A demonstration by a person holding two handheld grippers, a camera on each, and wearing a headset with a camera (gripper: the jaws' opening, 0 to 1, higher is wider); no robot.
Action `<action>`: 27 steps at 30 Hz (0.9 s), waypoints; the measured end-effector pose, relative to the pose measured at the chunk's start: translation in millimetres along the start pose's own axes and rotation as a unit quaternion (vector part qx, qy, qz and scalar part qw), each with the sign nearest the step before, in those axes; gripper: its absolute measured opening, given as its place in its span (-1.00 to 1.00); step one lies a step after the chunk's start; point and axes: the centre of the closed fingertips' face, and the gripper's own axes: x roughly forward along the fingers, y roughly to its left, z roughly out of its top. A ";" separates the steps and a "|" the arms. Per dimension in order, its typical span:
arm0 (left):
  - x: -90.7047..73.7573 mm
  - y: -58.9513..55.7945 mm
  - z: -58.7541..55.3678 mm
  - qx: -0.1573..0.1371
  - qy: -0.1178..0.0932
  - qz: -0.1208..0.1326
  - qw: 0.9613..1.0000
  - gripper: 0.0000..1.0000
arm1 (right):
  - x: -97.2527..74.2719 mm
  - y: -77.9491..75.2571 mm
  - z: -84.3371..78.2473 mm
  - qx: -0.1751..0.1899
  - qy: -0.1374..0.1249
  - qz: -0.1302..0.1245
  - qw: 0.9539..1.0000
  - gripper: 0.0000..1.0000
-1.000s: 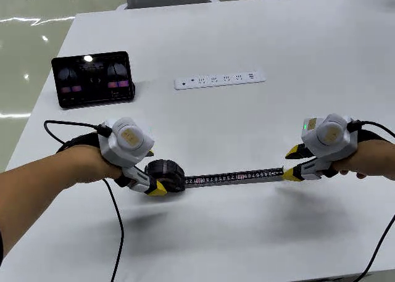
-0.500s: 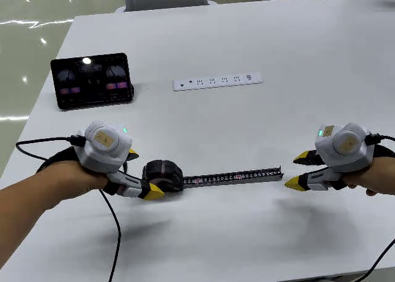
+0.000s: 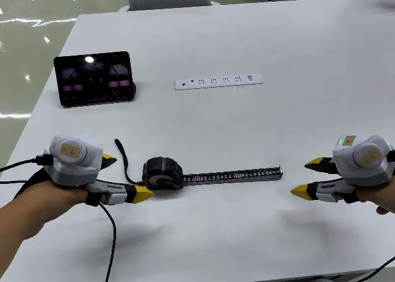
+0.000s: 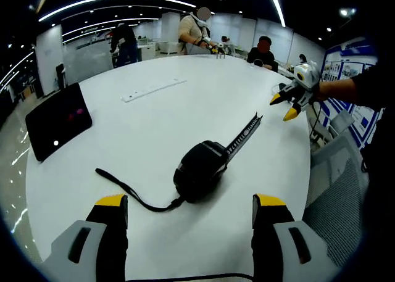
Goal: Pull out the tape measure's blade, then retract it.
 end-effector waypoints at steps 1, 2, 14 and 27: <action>-2.0 0.4 -1.8 -0.003 -0.002 0.003 1.000 0.62 | -1.0 0.4 -1.0 0.002 -0.001 -0.001 1.000 -0.06; -4.6 0.1 -4.0 -0.010 -0.005 0.005 1.000 0.64 | -2.1 1.0 -2.5 0.005 -0.002 -0.003 1.000 -0.05; -23.4 -0.4 -16.5 -0.043 -0.033 0.022 0.998 0.97 | -17.3 6.8 -13.4 0.037 -0.012 -0.020 0.999 0.17; -45.0 1.0 -24.8 -0.034 -0.038 0.054 0.997 0.98 | -37.3 8.3 -24.0 0.061 -0.029 -0.034 0.997 0.57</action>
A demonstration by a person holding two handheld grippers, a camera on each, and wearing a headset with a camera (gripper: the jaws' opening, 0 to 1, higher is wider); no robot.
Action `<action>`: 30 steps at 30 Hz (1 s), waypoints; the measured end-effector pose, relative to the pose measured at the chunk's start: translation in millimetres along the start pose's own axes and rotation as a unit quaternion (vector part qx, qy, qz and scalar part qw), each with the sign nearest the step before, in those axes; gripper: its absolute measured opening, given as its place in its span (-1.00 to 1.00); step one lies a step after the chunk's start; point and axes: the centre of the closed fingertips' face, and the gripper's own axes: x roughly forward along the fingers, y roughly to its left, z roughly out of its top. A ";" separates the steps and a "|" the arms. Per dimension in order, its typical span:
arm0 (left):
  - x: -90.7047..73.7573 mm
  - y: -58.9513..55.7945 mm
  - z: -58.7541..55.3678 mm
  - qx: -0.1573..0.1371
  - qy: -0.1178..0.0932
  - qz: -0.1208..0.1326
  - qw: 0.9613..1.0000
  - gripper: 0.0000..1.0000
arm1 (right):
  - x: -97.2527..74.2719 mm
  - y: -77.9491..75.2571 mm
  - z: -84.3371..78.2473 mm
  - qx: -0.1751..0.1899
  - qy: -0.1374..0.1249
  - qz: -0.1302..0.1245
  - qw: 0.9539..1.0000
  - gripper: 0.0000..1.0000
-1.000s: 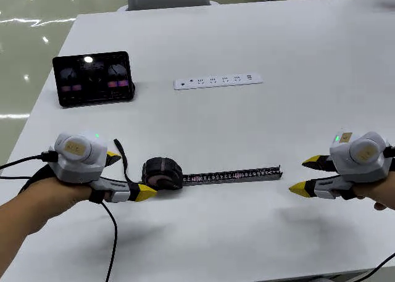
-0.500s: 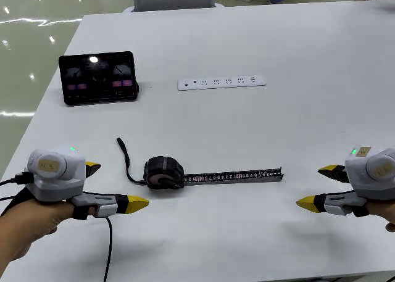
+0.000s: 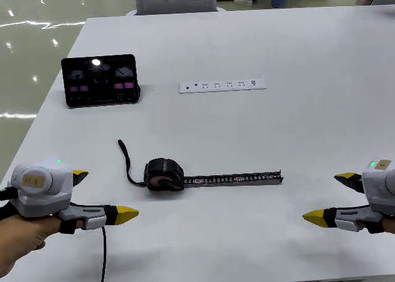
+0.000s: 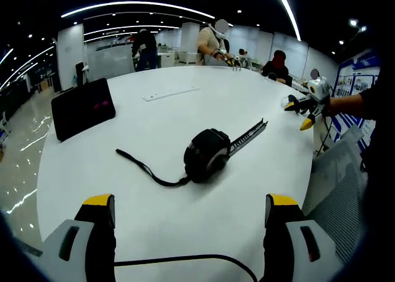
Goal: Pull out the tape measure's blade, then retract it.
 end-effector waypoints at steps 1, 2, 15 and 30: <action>-1.4 0.0 -0.5 -0.002 -0.001 0.001 1.000 0.98 | -0.9 0.6 -0.9 0.000 -0.001 -0.001 1.000 0.61; -2.6 -0.6 -1.1 -0.007 -0.002 0.000 1.000 0.98 | -1.6 1.3 -1.7 0.000 -0.001 -0.001 1.000 0.68; -21.0 3.4 -17.6 -0.003 -0.011 0.024 1.000 0.98 | -16.3 10.4 -4.8 0.000 -0.023 0.006 1.000 0.98; -32.0 10.7 -13.6 0.005 -0.023 0.033 0.999 0.98 | -19.3 16.8 -9.5 0.000 -0.023 0.015 1.000 0.98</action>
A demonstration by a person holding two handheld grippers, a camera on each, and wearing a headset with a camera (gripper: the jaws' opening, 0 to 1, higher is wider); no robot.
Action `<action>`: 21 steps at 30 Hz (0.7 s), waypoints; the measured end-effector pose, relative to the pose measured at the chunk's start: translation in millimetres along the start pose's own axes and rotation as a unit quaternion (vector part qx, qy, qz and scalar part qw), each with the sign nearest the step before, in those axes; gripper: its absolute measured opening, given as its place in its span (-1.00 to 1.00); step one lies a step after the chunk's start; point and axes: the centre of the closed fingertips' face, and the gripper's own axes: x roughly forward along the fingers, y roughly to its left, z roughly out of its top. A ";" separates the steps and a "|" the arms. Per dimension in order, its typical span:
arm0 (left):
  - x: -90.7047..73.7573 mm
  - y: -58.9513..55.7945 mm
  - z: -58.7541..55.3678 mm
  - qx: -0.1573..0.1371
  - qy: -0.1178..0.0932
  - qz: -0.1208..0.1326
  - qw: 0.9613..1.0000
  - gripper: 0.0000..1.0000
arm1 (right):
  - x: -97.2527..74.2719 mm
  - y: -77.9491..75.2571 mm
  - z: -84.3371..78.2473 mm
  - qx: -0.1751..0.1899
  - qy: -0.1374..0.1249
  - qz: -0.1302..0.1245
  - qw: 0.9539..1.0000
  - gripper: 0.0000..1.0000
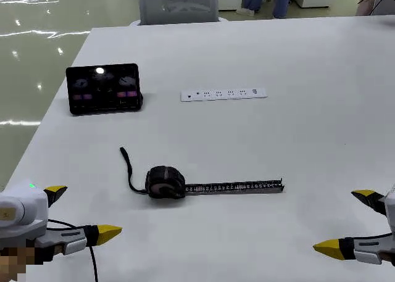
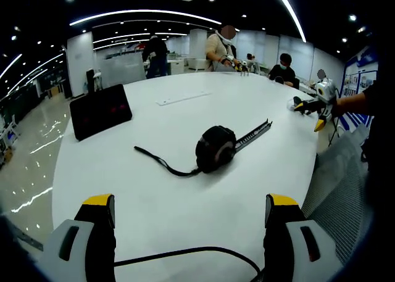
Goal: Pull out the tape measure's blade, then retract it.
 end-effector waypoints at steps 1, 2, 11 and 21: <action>0.5 0.0 0.6 0.001 0.000 -0.001 1.000 0.98 | 0.2 0.2 0.2 -0.001 0.001 0.000 1.000 0.98; 0.9 0.0 1.6 0.002 -0.001 -0.001 1.000 0.98 | 0.2 1.0 0.8 0.000 -0.001 0.002 1.000 0.98; 2.9 -0.9 5.1 0.015 -0.003 -0.002 1.000 0.98 | -1.2 1.4 -0.2 -0.005 0.003 0.001 1.000 0.98; 5.5 -4.4 7.7 0.019 -0.004 -0.006 1.000 0.98 | -4.9 2.3 -7.8 -0.006 0.019 0.009 1.000 0.98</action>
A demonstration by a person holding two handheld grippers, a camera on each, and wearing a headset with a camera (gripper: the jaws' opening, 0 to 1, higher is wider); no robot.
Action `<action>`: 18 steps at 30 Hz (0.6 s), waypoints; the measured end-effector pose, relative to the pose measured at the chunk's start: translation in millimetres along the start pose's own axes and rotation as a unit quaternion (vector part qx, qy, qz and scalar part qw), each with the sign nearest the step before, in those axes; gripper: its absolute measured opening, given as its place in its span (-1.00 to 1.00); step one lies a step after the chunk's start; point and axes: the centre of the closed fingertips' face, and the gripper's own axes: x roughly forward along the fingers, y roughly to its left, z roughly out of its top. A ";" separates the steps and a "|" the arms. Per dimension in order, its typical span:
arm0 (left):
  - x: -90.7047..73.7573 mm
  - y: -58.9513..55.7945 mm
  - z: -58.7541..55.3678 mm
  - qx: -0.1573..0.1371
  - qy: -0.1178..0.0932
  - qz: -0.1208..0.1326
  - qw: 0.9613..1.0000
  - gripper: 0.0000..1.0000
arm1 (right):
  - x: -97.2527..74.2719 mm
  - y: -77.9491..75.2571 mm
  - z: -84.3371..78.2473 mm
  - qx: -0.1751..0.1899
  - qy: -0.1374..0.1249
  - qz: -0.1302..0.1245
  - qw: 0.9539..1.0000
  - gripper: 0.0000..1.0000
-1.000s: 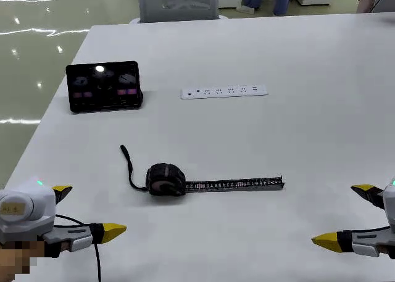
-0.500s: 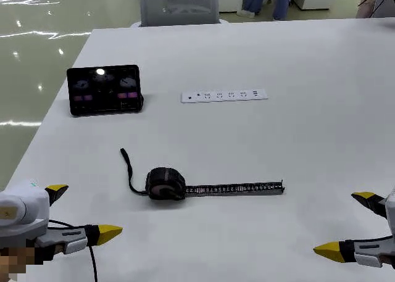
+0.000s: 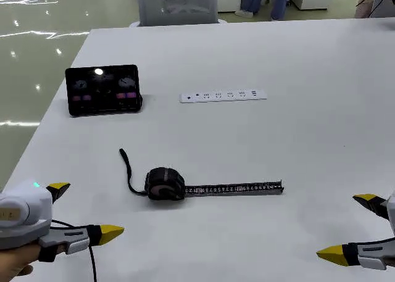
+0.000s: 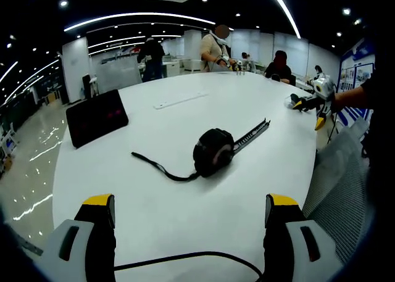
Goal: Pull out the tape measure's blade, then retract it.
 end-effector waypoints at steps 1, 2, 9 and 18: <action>0.2 0.0 -0.3 0.000 0.002 0.000 1.000 0.98 | -0.1 0.2 -0.5 -0.001 0.001 0.001 1.000 0.98; 0.5 0.2 -1.1 -0.002 0.006 0.000 1.000 0.98 | 0.0 0.2 -0.9 -0.003 0.003 0.001 1.000 0.98; 3.9 -4.2 0.7 -0.005 0.011 -0.001 1.000 0.98 | 1.4 2.7 -2.3 -0.021 0.016 0.013 1.000 0.98; 14.4 -15.9 14.4 -0.003 0.016 -0.001 1.000 0.98 | 7.0 -5.4 4.9 -0.033 0.034 0.022 0.999 0.98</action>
